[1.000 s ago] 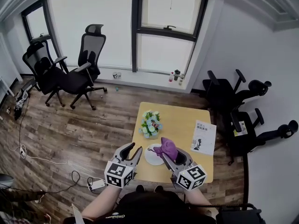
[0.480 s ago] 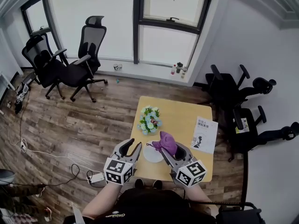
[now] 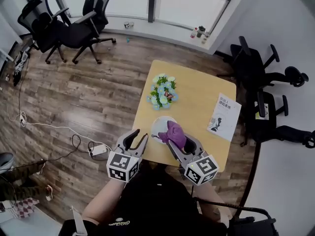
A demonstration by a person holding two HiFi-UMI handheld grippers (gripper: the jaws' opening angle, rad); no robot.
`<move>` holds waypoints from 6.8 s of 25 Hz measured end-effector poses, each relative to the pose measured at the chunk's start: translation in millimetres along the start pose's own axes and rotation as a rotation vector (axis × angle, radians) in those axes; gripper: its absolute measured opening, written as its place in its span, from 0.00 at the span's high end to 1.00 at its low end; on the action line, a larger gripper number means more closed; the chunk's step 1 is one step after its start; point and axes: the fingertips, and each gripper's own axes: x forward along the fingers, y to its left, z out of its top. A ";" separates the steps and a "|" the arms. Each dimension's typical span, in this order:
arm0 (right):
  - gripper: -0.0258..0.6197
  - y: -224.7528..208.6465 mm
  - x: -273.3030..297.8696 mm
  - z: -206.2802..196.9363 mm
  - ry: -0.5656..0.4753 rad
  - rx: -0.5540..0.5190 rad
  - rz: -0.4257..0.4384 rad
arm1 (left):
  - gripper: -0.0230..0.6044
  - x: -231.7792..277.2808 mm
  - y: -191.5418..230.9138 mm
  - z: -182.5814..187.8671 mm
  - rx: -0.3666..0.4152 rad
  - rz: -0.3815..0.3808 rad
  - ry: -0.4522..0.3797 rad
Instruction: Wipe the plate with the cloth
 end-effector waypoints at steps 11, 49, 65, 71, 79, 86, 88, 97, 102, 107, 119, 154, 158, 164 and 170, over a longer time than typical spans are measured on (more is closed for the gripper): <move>0.67 -17.9 42.6 -79.0 0.195 -0.014 0.050 | 0.76 24.3 8.5 -91.9 -0.101 0.008 0.160; 0.67 -55.1 145.5 -162.4 0.575 -0.382 0.160 | 0.76 20.5 15.1 -110.6 -0.137 0.032 0.185; 0.67 -61.6 138.5 -165.4 0.605 -0.496 0.187 | 0.76 20.4 11.9 -111.9 -0.141 0.020 0.184; 0.67 -102.3 146.8 -142.9 0.583 -0.447 0.064 | 0.76 19.2 11.5 -111.0 -0.142 0.018 0.181; 0.67 -62.6 126.2 -165.9 0.604 -0.427 0.166 | 0.76 21.9 9.0 -112.9 -0.141 0.010 0.186; 0.67 -31.1 98.9 -187.4 0.636 -0.455 0.267 | 0.76 25.3 5.4 -112.4 -0.138 -0.001 0.189; 0.67 -36.1 98.9 -188.4 0.638 -0.464 0.262 | 0.76 26.7 4.9 -112.5 -0.136 -0.003 0.190; 0.67 -105.2 122.4 -154.6 0.624 -0.490 0.101 | 0.76 28.2 2.0 -113.5 -0.136 -0.014 0.196; 0.67 -123.0 128.4 -144.1 0.611 -0.467 0.050 | 0.76 27.6 2.4 -115.1 -0.133 -0.013 0.199; 0.67 -95.8 117.8 -157.2 0.620 -0.465 0.116 | 0.76 27.5 2.1 -113.8 -0.133 -0.014 0.199; 0.67 -61.5 84.4 -192.0 0.687 -0.520 0.246 | 0.76 32.8 0.0 -114.4 -0.125 -0.028 0.202; 0.67 -126.3 89.9 -163.2 0.644 -0.499 0.071 | 0.76 32.6 -8.8 -116.5 -0.114 -0.042 0.210; 0.67 -147.2 101.2 -146.4 0.637 -0.488 0.013 | 0.76 30.7 -8.7 -117.4 -0.115 -0.041 0.209; 0.67 -129.6 88.6 -157.0 0.646 -0.504 0.061 | 0.76 32.5 -8.3 -117.2 -0.118 -0.036 0.210; 0.67 -87.9 64.0 -178.8 0.645 -0.474 0.145 | 0.76 35.4 -12.9 -118.9 -0.112 -0.050 0.211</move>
